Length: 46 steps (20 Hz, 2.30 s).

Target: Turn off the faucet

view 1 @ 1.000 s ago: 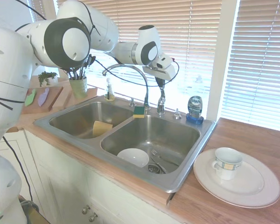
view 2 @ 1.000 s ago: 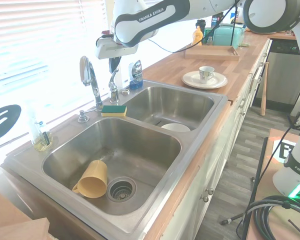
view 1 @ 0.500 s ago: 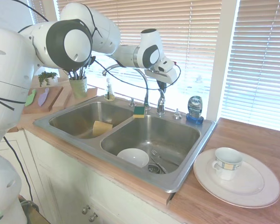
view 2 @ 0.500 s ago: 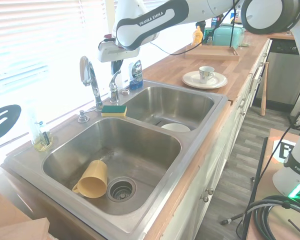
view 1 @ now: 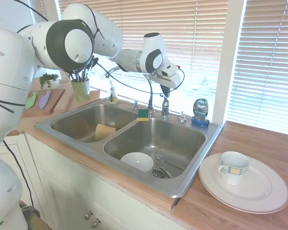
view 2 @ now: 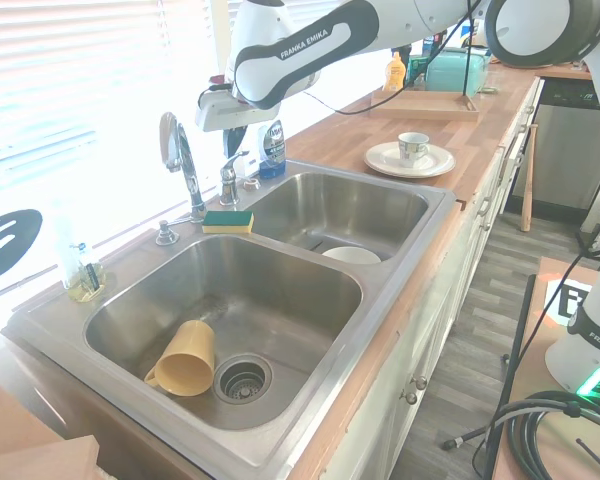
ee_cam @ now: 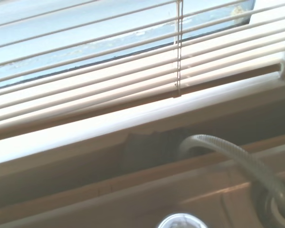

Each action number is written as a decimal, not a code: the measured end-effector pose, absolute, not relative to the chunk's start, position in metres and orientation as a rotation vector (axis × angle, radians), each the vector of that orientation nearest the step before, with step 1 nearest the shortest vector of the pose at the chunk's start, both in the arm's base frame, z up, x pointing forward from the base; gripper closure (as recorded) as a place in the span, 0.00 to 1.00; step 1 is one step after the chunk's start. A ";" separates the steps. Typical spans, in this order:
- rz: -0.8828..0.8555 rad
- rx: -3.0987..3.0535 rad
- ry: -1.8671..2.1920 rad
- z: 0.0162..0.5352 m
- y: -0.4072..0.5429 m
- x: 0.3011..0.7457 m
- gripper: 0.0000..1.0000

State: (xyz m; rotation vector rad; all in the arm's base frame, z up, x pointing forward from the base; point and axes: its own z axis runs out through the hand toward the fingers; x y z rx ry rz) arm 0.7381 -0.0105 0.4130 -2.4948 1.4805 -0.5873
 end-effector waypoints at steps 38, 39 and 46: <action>-0.027 -2.769 1.492 0.386 -0.021 0.499 1.00; -0.018 -2.772 1.489 0.386 -0.020 0.488 0.00; 0.004 -2.760 1.493 0.389 -0.017 0.430 0.00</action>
